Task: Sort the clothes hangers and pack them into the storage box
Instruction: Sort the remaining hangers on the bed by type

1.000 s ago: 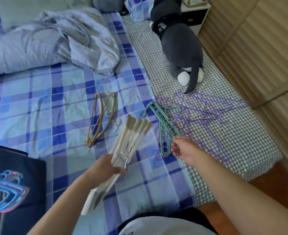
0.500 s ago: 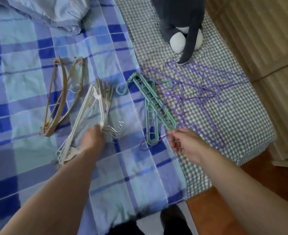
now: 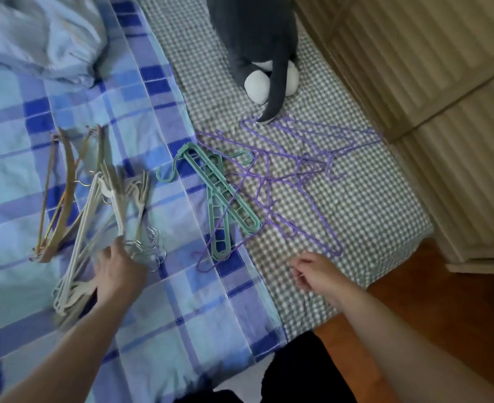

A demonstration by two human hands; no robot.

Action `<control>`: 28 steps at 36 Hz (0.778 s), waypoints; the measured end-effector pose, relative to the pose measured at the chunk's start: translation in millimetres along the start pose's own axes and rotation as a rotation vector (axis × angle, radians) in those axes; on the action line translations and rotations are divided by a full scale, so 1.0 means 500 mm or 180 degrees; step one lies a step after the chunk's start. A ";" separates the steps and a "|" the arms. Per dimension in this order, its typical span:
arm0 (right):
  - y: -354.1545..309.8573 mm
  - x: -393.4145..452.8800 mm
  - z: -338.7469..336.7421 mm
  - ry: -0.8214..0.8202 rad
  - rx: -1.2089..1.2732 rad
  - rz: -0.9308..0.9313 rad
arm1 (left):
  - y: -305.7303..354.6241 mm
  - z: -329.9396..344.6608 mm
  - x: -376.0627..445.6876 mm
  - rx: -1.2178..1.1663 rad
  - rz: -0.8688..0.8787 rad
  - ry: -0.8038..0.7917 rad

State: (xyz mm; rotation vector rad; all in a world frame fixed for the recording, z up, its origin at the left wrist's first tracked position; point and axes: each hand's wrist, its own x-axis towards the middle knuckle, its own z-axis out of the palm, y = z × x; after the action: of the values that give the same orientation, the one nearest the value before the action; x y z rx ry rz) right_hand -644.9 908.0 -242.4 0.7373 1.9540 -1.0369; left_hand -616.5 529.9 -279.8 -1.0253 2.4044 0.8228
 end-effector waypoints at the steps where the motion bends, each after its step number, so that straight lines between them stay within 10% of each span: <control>1: 0.006 0.012 -0.018 0.0030 -0.0101 0.0022 | 0.014 0.004 -0.024 -0.0110 0.0112 0.0121; 15: 0.012 0.299 -0.187 0.1187 -0.1924 -0.0864 | 0.219 0.240 -0.207 0.0076 0.0510 0.0020; 28: 0.107 0.326 -0.352 0.0238 -0.2692 -0.0603 | 0.414 0.396 -0.143 0.0668 0.0753 -0.0077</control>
State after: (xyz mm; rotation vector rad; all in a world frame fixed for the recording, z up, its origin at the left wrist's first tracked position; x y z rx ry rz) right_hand -753.7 1106.0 -338.8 0.1164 2.2825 -0.2032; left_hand -699.6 811.5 -313.1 -0.6570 2.5583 0.6351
